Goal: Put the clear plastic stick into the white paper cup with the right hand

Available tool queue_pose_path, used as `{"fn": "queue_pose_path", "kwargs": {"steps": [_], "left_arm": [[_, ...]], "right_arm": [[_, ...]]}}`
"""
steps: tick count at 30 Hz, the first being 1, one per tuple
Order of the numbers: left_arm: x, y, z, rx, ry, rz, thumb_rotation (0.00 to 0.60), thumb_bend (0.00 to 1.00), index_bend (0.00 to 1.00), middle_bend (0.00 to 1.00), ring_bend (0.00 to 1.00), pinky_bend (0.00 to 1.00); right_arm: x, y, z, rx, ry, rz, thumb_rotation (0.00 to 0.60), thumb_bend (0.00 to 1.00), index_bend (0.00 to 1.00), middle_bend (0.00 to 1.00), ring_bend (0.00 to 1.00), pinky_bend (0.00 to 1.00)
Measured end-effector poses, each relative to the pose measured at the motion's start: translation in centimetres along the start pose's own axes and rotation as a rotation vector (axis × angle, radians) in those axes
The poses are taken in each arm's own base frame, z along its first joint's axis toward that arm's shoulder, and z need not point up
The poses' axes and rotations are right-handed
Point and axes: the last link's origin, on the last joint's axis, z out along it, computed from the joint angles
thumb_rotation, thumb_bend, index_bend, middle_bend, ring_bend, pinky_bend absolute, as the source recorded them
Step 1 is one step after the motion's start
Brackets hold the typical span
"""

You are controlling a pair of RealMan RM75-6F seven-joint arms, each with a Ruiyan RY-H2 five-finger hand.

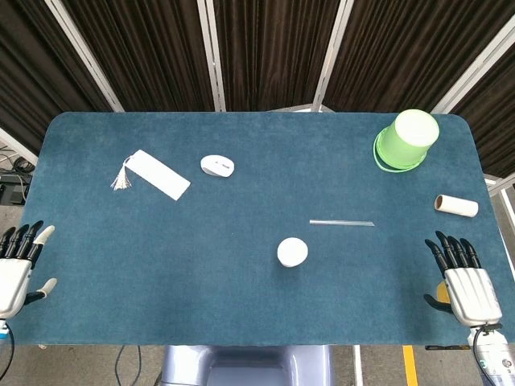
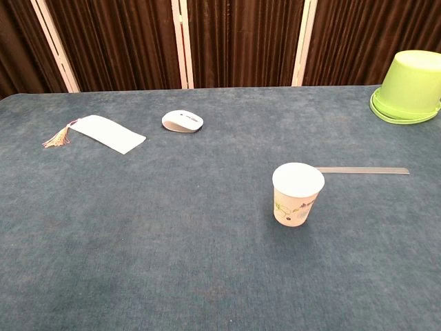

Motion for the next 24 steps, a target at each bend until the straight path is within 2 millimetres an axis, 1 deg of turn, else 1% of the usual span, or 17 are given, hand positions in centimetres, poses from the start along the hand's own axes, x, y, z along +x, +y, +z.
{"fn": "queue_pose_path", "kwargs": {"steps": [16,24], "left_arm": [[0.08,0.02,-0.06,-0.005,0.008,-0.008,0.600,0.23,0.00,0.00,0.00,0.00],[0.11,0.01,-0.23,-0.003,0.014,-0.010,0.600,0.23,0.00,0.00,0.00,0.00]], "right_arm": [[-0.04,-0.25,0.23,-0.005,0.015,0.027,0.600,0.06,0.08,0.00,0.00,0.00],[0.03,-0.35,0.70,-0.023,0.022,0.056,0.600,0.06,0.13,0.00,0.00,0.00]]}}
